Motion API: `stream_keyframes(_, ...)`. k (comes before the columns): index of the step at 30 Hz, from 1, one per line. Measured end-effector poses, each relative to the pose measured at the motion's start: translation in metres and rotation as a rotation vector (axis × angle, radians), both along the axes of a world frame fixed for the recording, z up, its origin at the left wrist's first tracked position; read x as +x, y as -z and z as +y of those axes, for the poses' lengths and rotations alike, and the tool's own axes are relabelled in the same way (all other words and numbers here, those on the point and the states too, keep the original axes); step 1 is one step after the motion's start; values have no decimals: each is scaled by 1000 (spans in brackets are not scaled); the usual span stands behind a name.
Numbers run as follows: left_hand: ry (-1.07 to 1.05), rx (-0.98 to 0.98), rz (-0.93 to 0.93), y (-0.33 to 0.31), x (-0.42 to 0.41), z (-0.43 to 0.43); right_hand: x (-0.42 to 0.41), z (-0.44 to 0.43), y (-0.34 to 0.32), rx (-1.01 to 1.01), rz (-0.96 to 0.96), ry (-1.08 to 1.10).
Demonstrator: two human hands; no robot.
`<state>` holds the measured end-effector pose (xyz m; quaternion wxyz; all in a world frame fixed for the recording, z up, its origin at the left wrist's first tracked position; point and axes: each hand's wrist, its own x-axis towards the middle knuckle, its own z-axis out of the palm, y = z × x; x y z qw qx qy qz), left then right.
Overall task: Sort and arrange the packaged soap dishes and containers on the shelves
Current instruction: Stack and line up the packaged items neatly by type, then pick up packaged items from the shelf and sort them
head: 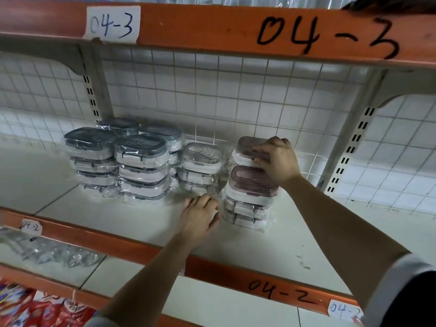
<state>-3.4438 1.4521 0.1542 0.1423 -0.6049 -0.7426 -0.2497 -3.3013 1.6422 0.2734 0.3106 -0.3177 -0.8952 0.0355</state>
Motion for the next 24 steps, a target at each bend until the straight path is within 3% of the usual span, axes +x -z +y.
stream_keyframes(16, -8, -2, -12, 2, -6, 1, -17, -9, 4, 43, -145, 173)
stream_keyframes(20, -22, -21, -25, 2, -7, 0, -10, -11, 4, -37, -218, 127)
stream_keyframes(24, -24, 32, -33, -2, -6, -3, 11, -10, -2, -150, -100, -3)
